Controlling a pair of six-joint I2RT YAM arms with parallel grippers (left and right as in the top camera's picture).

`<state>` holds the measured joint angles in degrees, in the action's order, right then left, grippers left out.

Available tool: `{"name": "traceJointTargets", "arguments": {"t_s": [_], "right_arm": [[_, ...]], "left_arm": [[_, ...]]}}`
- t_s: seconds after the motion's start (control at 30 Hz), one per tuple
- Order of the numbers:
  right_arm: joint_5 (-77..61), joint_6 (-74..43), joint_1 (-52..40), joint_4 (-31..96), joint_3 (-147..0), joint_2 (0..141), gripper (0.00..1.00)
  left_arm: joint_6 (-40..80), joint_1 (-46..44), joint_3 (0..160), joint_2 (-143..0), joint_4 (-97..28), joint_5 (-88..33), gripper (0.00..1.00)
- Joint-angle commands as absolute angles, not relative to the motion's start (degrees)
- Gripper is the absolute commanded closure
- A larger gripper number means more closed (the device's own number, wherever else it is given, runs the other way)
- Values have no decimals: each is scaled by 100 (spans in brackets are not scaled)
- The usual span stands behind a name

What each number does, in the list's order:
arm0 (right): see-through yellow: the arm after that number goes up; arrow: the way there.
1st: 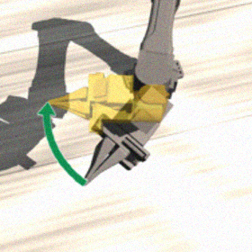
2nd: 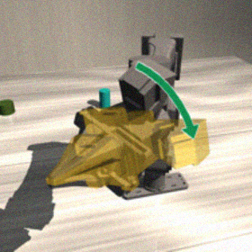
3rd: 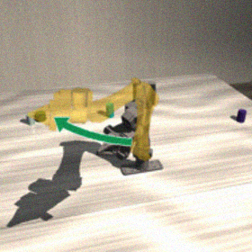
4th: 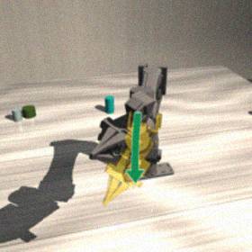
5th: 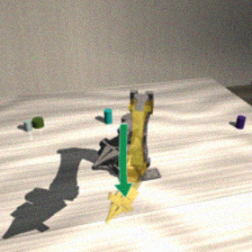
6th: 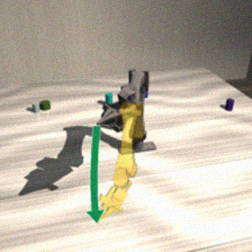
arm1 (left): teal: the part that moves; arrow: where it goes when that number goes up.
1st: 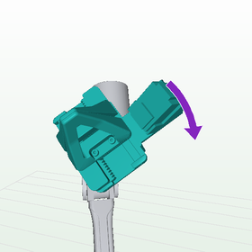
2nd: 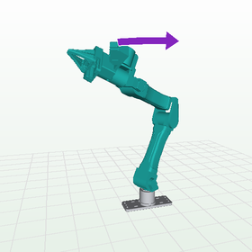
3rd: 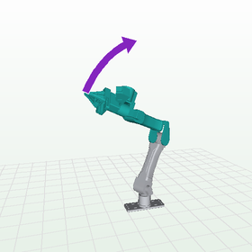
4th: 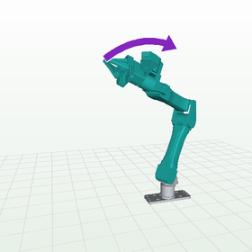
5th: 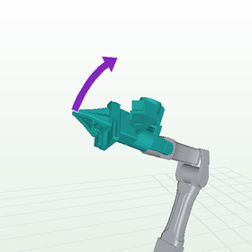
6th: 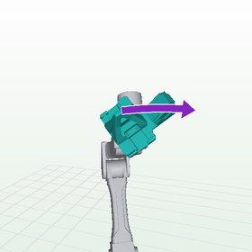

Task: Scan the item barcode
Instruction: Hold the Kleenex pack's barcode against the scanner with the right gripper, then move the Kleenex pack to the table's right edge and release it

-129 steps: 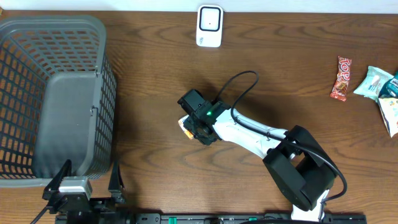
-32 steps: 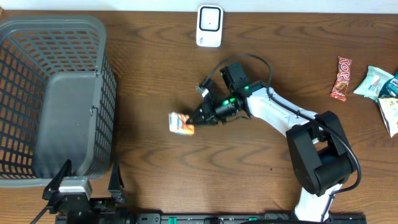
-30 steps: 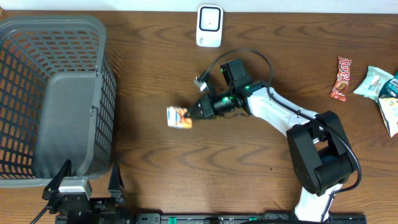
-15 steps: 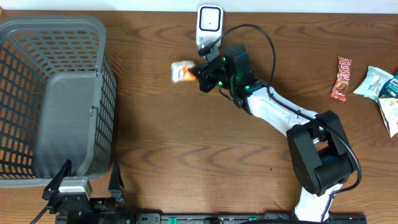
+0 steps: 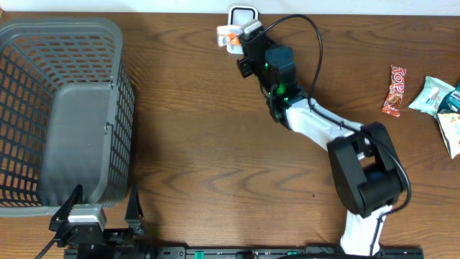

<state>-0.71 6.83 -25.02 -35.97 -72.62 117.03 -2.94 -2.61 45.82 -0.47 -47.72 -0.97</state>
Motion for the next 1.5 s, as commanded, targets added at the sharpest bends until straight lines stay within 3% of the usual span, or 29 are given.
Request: {"name": "traceJointTargets", "arguments": {"t_s": [0.0,0.4,0.83,1.0,1.17,1.47], "right_arm": [[204,823,-2316,-3647,-7811,12226,99],[552,819,-2250,-3426,-10440,14258,99],[751,563,-2255,-3048,-10637,14215,99],[1107,346,-2185,-2126,-10634,13480,99],[2338,353,-1973,-687,-10634,12667,99],[3739,292,-631,1540,-10613,12339,99]], "left_arm": [[-268,-226,4606,-19,-4757,-106,2],[-268,-226,4606,-19,-4757,-108,2],[-268,-226,4606,-19,-4757,-106,2],[-268,-226,4606,-19,-4757,-108,2],[-268,-226,4606,-19,-4757,-106,2],[-268,-226,4606,-19,-4757,-108,2]]}}
